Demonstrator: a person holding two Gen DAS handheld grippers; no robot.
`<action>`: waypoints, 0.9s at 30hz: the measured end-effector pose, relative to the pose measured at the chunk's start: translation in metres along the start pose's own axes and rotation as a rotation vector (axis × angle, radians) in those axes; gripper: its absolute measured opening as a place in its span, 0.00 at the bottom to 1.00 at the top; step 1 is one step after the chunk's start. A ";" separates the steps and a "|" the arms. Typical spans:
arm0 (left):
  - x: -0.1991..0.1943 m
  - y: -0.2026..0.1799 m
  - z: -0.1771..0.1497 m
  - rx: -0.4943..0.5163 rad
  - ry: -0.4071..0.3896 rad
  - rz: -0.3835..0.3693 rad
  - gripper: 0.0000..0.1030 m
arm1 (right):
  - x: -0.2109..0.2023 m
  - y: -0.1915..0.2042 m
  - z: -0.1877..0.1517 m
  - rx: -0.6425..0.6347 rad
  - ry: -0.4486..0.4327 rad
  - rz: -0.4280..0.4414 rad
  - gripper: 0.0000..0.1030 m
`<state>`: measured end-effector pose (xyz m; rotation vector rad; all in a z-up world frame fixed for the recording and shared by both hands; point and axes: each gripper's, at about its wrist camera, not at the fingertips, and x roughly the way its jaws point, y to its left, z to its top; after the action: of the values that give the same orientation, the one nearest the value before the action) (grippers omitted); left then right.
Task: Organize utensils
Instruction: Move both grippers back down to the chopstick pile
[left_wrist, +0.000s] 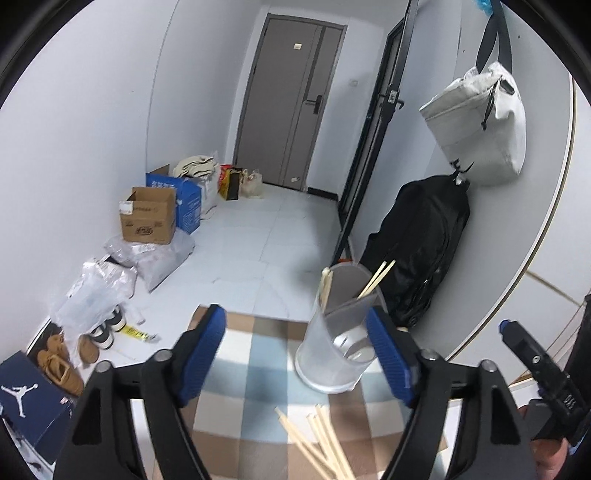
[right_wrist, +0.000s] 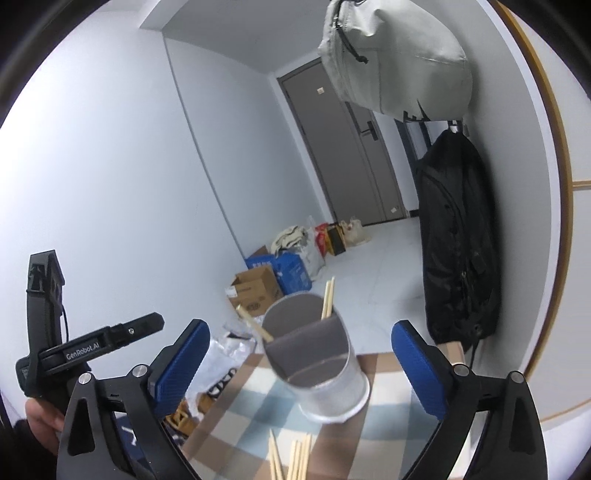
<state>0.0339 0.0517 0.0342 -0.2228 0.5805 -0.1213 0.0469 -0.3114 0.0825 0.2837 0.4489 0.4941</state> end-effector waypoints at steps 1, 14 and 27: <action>-0.001 0.003 -0.003 -0.004 0.000 0.004 0.77 | -0.001 0.002 -0.003 -0.007 0.005 -0.003 0.98; 0.018 0.041 -0.050 -0.103 0.101 0.063 0.80 | 0.024 0.024 -0.050 -0.109 0.210 -0.023 1.00; 0.028 0.084 -0.061 -0.208 0.158 0.107 0.80 | 0.115 0.055 -0.116 -0.275 0.584 0.008 0.65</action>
<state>0.0274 0.1175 -0.0505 -0.3854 0.7614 0.0256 0.0607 -0.1881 -0.0379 -0.1340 0.9370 0.6390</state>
